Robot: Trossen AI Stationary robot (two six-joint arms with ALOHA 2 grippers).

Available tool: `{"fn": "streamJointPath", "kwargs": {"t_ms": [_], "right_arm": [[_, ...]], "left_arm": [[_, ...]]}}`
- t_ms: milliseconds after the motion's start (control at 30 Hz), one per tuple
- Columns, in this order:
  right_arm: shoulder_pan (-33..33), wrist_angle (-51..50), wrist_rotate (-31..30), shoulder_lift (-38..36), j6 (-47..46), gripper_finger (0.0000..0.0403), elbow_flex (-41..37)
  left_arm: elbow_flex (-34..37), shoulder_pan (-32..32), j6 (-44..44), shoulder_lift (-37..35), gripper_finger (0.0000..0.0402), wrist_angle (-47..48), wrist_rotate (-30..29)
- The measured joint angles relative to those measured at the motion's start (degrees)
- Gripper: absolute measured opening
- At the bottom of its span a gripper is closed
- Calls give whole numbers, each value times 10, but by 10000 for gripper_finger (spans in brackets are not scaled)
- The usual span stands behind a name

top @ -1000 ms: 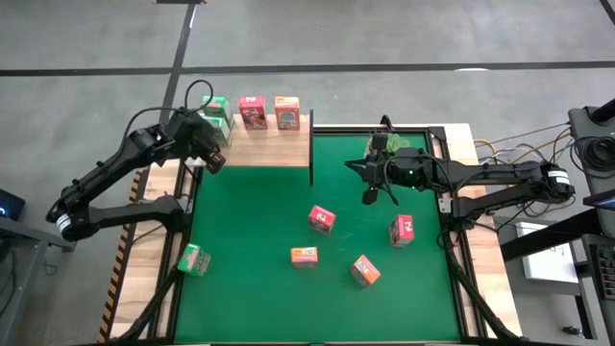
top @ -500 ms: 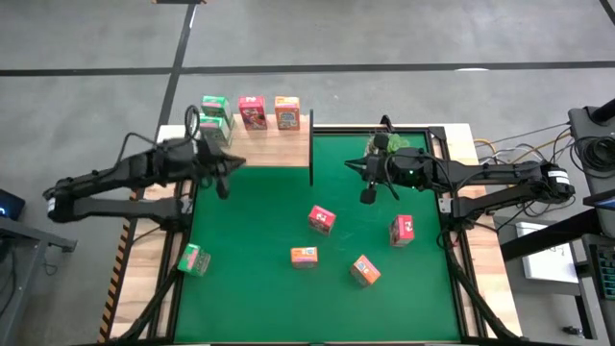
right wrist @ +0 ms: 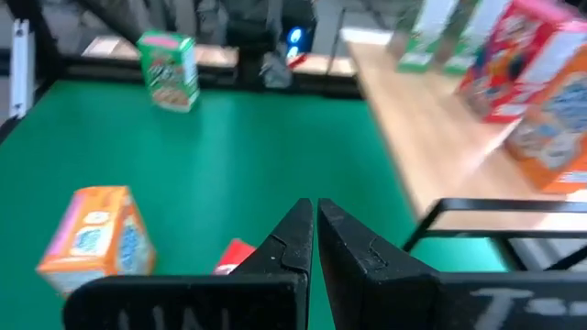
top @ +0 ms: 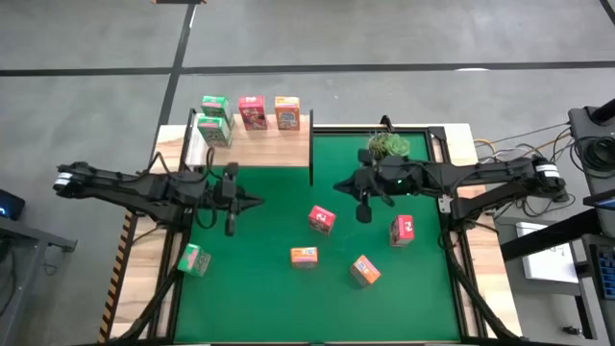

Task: Stack cereal on shelf
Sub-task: Put the left red cereal box on the shelf aligned with the other red cereal box

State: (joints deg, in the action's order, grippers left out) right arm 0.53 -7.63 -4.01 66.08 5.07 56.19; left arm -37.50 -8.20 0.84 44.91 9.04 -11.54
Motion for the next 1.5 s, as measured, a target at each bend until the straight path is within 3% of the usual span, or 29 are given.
{"fn": "streamJointPath", "kwargs": {"t_ms": [333,533,733,1000,1133,1300,1500], "right_arm": [[-36,-201,0,117,-88,9,134],[-45,-253,0,168,-144,9,165],[-49,-247,-1,200,-152,9,166],[-42,-199,-39,211,-114,9,166],[-43,-154,-94,211,-110,13,167],[-42,-156,-101,211,-118,54,187],[-52,-202,-95,212,-161,145,192]], "left_arm": [[-2,0,-100,-23,0,29,-2],[8,1,-143,-77,0,55,-102],[48,1,-149,-140,0,14,-126],[68,1,-161,-172,0,-30,-126],[66,1,-157,-173,0,-30,-126],[66,0,-158,-173,0,-29,-126],[66,0,-168,-173,0,-30,-125]]}}
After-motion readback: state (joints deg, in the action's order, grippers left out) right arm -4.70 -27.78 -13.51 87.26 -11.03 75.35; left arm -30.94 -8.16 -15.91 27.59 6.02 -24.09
